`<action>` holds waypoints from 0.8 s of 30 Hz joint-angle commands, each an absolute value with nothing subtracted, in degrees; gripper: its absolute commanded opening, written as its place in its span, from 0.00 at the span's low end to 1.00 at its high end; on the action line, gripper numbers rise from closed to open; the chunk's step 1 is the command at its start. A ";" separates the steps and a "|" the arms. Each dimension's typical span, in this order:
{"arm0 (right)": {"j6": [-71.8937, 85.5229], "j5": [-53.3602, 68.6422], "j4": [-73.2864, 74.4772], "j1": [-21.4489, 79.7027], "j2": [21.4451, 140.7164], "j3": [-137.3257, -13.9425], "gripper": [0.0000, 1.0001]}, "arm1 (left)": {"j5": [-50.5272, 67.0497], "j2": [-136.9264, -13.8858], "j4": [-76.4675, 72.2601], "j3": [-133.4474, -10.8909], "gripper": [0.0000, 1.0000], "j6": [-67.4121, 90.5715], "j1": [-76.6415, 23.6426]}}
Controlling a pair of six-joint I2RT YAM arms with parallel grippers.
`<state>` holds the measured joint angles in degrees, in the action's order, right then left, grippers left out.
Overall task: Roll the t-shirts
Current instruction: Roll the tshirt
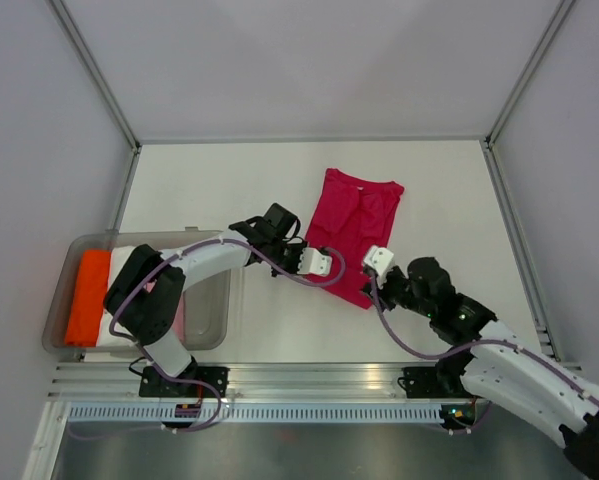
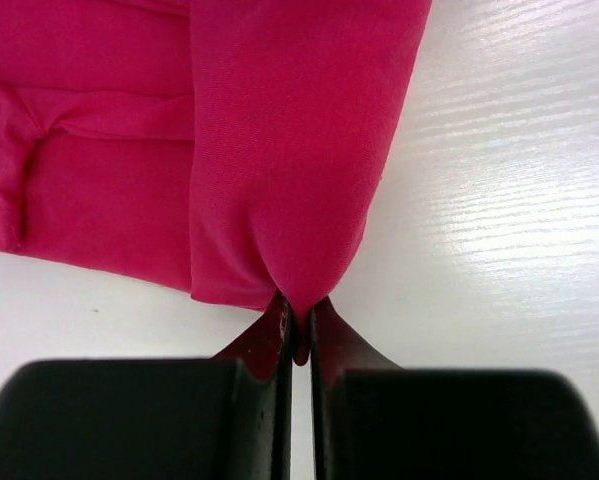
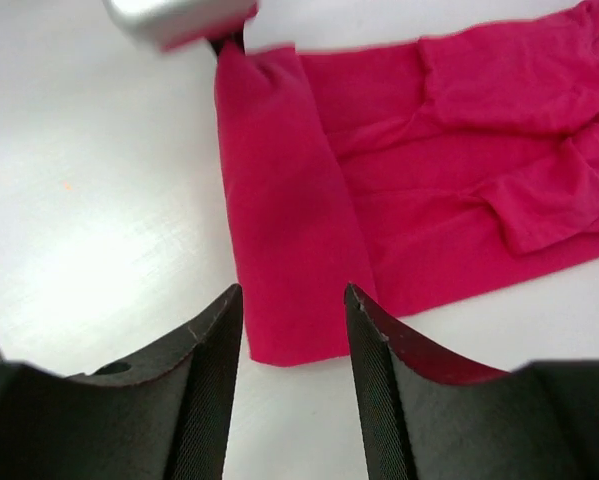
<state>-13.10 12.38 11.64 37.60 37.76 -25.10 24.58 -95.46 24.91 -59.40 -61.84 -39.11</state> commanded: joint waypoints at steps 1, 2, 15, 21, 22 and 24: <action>-25.91 -1.30 14.67 44.81 51.08 -27.59 0.53 | 29.62 -96.24 28.74 -61.87 0.02 -58.19 -37.53; -26.45 -4.02 15.37 46.83 54.46 -28.47 0.54 | 30.49 -96.24 29.44 -61.87 0.02 -57.84 -37.36; -19.86 -12.65 10.28 54.76 65.47 -29.53 0.66 | 33.31 -98.17 30.85 -63.89 0.02 -54.76 -35.77; -23.82 -10.11 10.55 54.84 72.15 -29.45 0.66 | 33.31 -98.44 30.94 -64.78 0.02 -54.84 -35.07; -23.99 -10.02 10.37 54.76 72.33 -29.27 0.66 | 33.22 -98.35 31.02 -64.78 0.02 -54.84 -34.98; -24.34 -10.63 9.76 54.76 72.51 -28.65 0.65 | 33.05 -98.35 31.29 -64.69 0.02 -55.19 -34.72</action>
